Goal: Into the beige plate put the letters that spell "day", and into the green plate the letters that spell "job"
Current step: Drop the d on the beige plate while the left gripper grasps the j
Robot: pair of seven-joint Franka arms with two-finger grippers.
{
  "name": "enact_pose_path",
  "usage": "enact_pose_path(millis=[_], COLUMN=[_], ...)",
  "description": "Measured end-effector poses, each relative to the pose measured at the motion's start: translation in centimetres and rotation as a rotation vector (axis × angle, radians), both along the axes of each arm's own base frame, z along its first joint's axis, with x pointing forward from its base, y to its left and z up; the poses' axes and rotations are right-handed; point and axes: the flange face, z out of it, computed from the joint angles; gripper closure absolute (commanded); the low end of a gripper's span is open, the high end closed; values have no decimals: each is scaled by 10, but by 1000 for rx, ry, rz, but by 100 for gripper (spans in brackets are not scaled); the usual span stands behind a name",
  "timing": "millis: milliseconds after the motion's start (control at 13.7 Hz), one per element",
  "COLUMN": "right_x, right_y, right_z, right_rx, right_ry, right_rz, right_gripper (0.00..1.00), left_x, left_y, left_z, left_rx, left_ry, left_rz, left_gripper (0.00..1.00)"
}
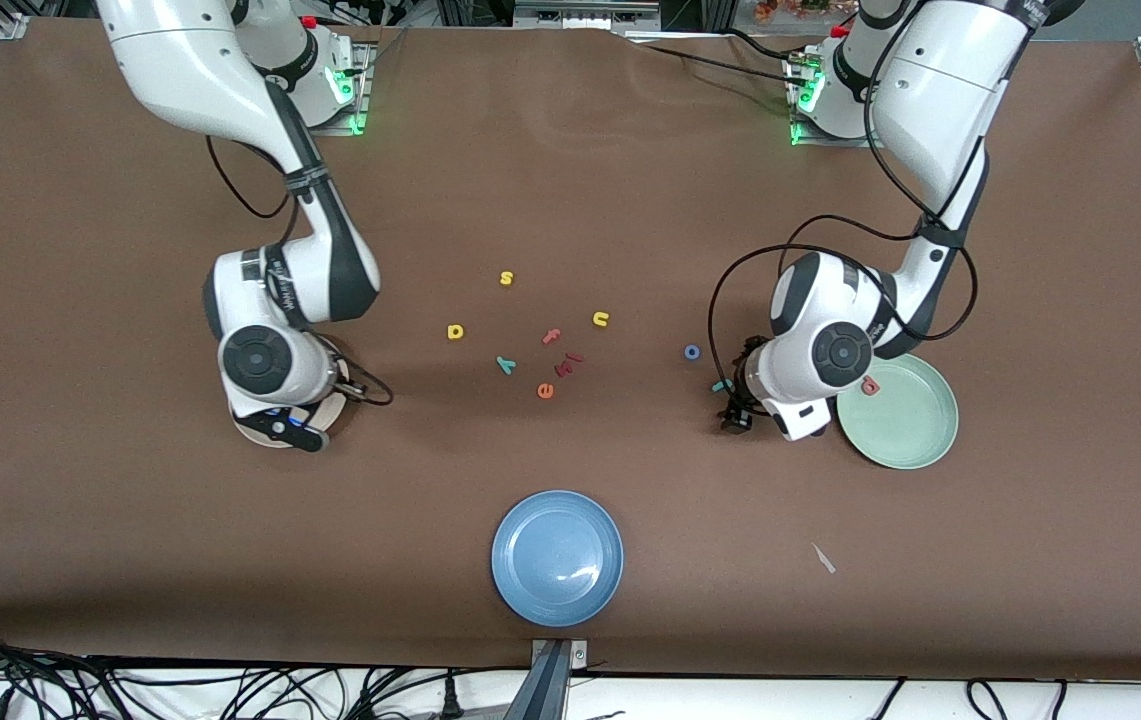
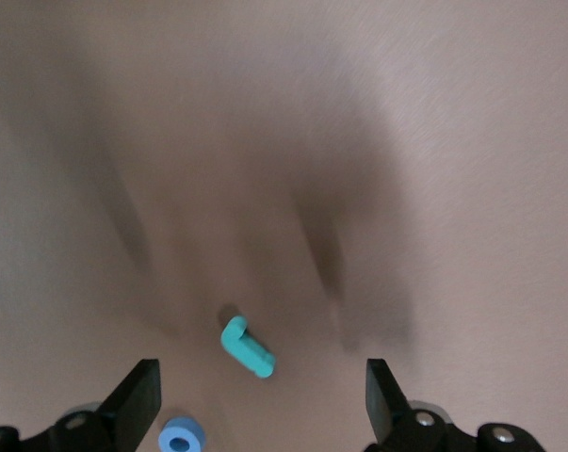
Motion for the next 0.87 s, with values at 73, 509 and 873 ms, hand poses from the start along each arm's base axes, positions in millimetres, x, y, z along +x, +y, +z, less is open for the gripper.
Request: enact_pose_path(millis=[73, 509, 873], right_x=[-3, -16, -27], right_y=[-17, -49, 11], right_z=[-9, -33, 26], right_rx=[11, 59, 136], right_ry=[3, 32, 17], right_rz=[20, 54, 137], right_gripper=[72, 0, 0], left_x=[-4, -6, -4], left_y=[-2, 2, 3], left_z=[-6, -21, -19], left_rx=[5, 34, 65], left_ry=[9, 18, -7], left_rz=[8, 80, 39], left_gripper=[30, 64, 100])
